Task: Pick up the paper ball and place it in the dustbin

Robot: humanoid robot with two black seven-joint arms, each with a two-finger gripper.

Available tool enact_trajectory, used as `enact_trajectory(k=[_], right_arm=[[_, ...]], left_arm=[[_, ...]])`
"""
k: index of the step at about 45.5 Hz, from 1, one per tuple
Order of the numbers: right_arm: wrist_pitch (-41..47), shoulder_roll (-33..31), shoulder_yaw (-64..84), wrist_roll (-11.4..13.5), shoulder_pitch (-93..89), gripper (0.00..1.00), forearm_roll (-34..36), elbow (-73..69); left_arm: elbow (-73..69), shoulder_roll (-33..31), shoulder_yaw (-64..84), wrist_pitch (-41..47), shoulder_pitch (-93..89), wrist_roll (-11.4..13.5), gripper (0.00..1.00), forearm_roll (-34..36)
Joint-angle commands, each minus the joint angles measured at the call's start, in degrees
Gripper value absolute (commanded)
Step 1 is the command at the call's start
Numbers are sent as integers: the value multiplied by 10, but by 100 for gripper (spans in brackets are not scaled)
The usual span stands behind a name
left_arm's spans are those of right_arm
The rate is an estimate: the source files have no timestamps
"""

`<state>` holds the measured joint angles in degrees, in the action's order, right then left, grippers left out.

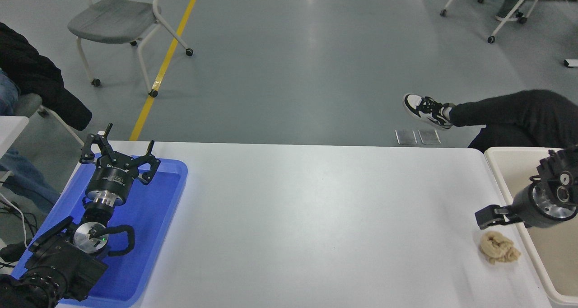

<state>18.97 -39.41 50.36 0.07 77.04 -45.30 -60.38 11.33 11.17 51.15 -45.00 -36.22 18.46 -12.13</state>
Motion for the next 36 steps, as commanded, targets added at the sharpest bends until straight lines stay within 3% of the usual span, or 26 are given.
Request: enact_trajectory(k=[1, 36], right_arm=[[-20, 4, -59, 0, -102, 100, -26, 77], [-29, 30, -125, 1, -160, 100, -24, 125]], left_arm=[[0, 1, 0, 0, 0, 0, 100, 0], [0, 0, 0, 0, -1, 0, 100, 0]])
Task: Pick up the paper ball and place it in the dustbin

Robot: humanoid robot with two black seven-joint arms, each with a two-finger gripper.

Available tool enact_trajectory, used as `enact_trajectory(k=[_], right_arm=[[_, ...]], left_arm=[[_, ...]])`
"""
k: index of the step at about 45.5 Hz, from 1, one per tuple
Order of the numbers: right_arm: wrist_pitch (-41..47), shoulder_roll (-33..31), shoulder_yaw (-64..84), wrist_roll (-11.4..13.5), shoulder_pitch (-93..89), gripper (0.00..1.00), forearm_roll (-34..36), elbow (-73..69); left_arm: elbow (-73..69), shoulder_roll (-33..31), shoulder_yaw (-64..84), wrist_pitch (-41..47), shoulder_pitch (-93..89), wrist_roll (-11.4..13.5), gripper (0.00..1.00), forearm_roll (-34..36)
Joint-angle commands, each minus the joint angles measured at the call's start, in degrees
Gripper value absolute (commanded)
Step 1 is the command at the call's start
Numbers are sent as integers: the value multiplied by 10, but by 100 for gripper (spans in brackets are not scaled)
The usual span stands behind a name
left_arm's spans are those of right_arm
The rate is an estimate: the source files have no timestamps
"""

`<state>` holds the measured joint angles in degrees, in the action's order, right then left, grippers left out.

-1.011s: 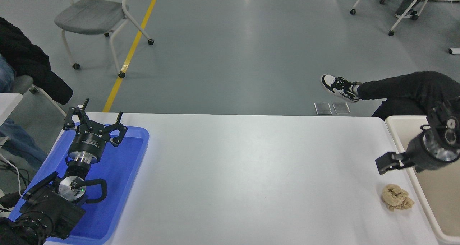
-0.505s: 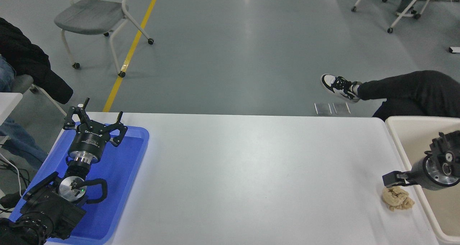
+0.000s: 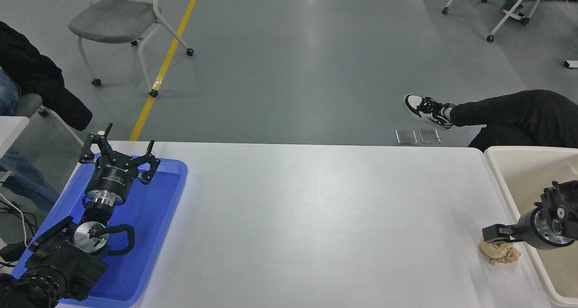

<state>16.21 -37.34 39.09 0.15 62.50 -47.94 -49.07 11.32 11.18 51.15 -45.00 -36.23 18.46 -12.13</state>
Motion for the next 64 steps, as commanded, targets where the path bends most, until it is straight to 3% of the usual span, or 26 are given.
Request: enact_trajectory(k=[1, 12, 17, 21, 25, 32, 34, 49, 64], right_arm=[[-1, 11, -12, 0, -17, 100, 3, 12], [-3, 27, -33, 1, -46, 97, 7, 38], [-4, 29, -50, 1, -52, 84, 8, 52], [-4, 32, -53, 0, -63, 68, 7, 56], [-6, 33, -55, 0, -66, 43, 8, 59], [-7, 34, -58, 0, -71, 19, 9, 62], [-7, 34, -64, 1, -71, 1, 11, 62], [22, 20, -81, -2, -37, 0, 12, 50], [97, -77, -12, 7, 170, 0, 7, -71]], left_arm=[[0, 0, 0, 0, -1, 0, 100, 0], [0, 0, 0, 0, -1, 0, 100, 0], [0, 0, 0, 0, 0, 0, 100, 0], [0, 0, 0, 0, 0, 0, 100, 0], [0, 0, 0, 0, -1, 0, 100, 0], [-2, 0, 0, 0, -1, 0, 100, 0], [0, 0, 0, 0, -1, 0, 100, 0], [0, -1, 0, 0, -1, 0, 100, 0], [0, -1, 0, 0, -2, 0, 100, 0]])
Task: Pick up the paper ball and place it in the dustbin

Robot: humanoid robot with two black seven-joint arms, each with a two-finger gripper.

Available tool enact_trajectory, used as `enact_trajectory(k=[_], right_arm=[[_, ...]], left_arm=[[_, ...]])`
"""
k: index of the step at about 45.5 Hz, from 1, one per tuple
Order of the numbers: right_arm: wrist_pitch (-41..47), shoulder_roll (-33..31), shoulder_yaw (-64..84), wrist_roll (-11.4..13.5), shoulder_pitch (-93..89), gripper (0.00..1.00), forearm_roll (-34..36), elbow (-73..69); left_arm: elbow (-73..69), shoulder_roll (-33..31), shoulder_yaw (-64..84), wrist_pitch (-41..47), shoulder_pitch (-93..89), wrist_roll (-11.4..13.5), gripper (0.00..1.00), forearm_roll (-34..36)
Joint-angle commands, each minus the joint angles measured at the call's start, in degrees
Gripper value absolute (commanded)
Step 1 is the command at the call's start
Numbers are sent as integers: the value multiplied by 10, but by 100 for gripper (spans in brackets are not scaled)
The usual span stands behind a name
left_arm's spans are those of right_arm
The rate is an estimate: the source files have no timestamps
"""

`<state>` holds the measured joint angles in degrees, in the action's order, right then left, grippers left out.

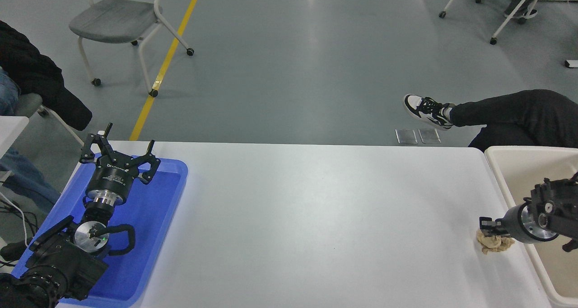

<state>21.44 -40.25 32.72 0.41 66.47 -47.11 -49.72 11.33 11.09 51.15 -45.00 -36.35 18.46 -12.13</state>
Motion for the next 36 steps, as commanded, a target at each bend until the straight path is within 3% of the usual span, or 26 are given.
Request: enact_trajectory(k=[1, 19, 36], right_arm=[[48, -55, 72, 5, 156, 0, 1, -74], [69, -54, 324, 4, 480, 0, 36, -190], [110, -14, 402, 3, 587, 0, 58, -242]], left_arm=[[0, 0, 0, 0, 0, 0, 100, 0], [0, 0, 0, 0, -1, 0, 100, 1], [0, 0, 0, 0, -1, 0, 100, 1]])
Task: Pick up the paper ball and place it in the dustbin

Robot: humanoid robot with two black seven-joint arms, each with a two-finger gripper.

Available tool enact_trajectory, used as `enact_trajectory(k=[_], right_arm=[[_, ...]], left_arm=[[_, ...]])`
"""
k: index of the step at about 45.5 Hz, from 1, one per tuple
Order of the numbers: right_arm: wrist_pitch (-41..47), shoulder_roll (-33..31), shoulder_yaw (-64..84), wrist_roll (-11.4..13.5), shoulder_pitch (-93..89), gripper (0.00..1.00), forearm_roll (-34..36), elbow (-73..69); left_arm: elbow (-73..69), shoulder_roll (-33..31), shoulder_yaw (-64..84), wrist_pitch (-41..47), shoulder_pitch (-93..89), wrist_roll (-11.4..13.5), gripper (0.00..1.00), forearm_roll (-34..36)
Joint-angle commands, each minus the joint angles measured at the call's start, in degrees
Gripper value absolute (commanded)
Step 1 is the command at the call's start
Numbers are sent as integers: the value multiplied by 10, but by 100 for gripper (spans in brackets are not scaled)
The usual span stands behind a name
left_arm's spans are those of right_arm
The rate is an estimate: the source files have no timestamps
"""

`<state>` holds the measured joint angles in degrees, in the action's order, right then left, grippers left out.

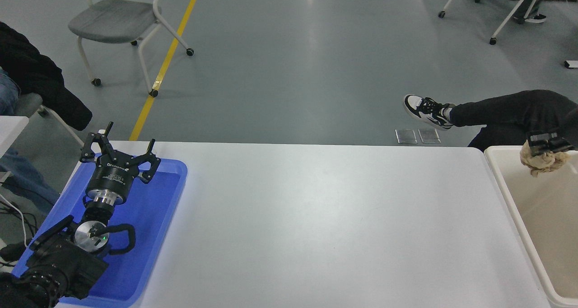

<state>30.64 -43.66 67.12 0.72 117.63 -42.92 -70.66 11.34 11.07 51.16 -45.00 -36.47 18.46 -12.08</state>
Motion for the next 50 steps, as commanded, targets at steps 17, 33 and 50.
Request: enact_trajectory(k=[17, 33, 50], right_arm=[[16, 4, 106, 2, 73, 0, 18, -6], [0, -114, 36, -5, -121, 0, 11, 217], [-68, -103, -296, -5, -515, 0, 21, 441]], left_arm=[[0, 0, 0, 0, 0, 0, 100, 0], [0, 1, 1, 0, 0, 1, 100, 0], [0, 1, 0, 0, 0, 1, 100, 0]])
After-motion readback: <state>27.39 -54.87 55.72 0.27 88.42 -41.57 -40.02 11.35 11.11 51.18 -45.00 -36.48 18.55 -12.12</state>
